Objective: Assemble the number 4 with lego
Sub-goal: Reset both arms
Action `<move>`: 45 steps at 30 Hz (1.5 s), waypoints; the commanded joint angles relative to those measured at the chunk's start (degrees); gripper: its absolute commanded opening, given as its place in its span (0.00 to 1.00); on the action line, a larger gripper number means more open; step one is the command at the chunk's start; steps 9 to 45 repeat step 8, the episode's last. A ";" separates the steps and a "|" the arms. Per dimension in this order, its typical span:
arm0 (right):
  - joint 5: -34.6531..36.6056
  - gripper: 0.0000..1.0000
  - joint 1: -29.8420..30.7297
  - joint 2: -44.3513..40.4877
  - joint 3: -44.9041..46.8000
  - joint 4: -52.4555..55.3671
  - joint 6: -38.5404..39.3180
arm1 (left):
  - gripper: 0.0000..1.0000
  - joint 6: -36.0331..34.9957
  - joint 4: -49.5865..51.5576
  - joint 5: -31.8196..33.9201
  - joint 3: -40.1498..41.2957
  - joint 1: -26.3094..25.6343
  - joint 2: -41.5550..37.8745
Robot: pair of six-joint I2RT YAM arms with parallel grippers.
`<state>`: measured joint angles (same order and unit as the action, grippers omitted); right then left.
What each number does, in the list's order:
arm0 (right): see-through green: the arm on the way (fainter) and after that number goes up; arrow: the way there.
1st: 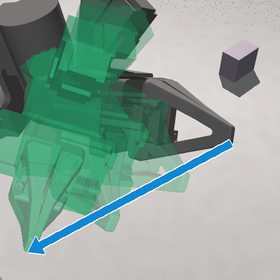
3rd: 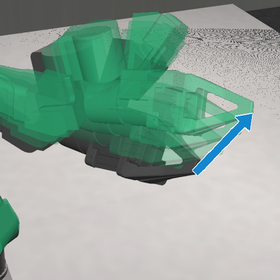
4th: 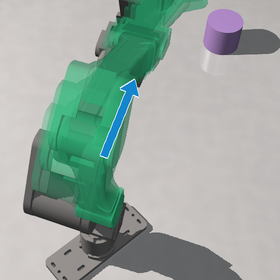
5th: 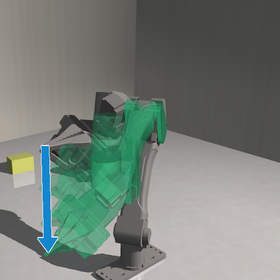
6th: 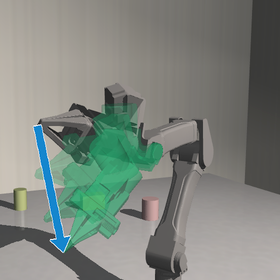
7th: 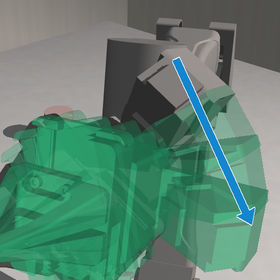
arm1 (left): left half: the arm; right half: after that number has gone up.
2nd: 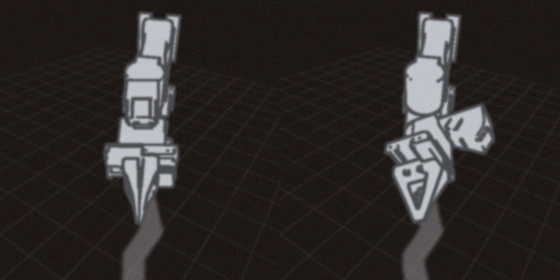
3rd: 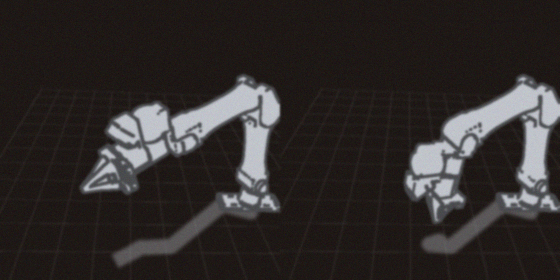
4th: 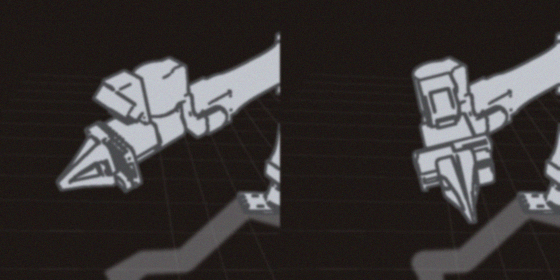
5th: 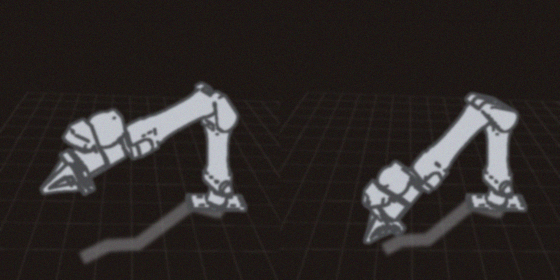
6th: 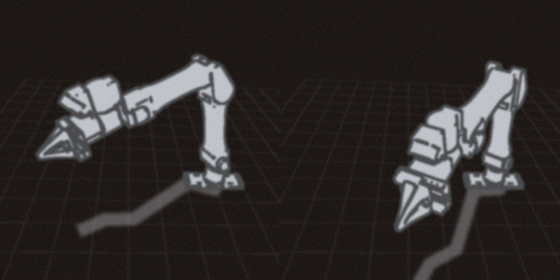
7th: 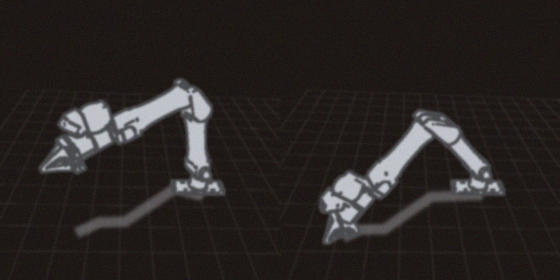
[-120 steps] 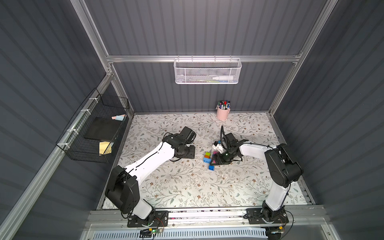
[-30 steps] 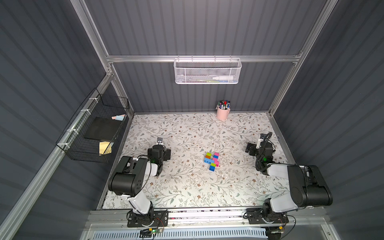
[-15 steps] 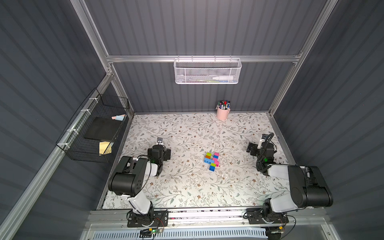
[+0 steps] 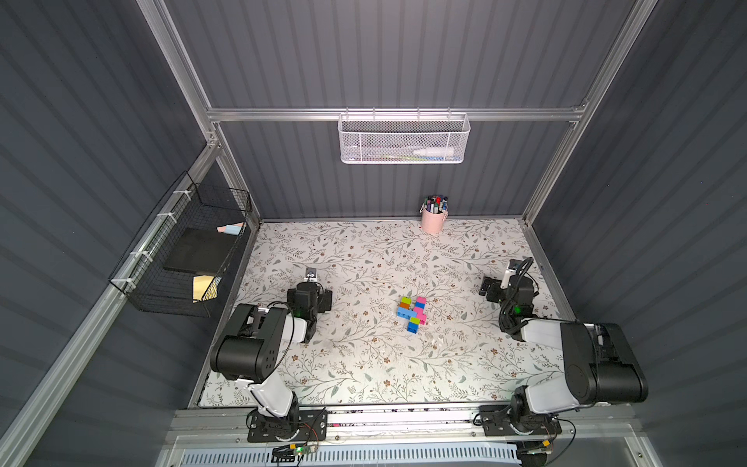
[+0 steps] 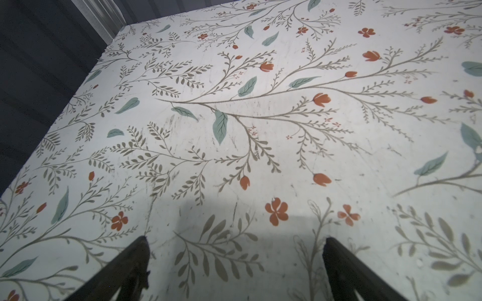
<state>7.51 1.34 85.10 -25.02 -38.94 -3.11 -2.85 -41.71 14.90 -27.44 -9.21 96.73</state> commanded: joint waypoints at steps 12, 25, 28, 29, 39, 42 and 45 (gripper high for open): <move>-2.60 0.99 -0.09 0.09 -0.92 0.09 1.68 | 1.00 0.61 -0.47 -0.60 0.47 0.51 0.74; -2.60 0.99 -0.09 0.09 -0.92 0.09 1.68 | 1.00 0.61 -0.47 -0.60 0.47 0.51 0.74; -2.60 0.99 -0.09 0.09 -0.92 0.09 1.68 | 1.00 0.61 -0.47 -0.60 0.47 0.51 0.74; -2.60 0.99 -0.09 0.09 -0.92 0.09 1.68 | 1.00 0.61 -0.47 -0.60 0.47 0.51 0.74; -2.60 0.99 -0.09 0.09 -0.92 0.09 1.68 | 1.00 0.61 -0.47 -0.60 0.47 0.51 0.74; -2.60 0.99 -0.09 0.09 -0.92 0.09 1.68 | 1.00 0.61 -0.47 -0.60 0.47 0.51 0.74; -2.60 0.99 -0.09 0.09 -0.92 0.09 1.68 | 1.00 0.61 -0.47 -0.60 0.47 0.51 0.74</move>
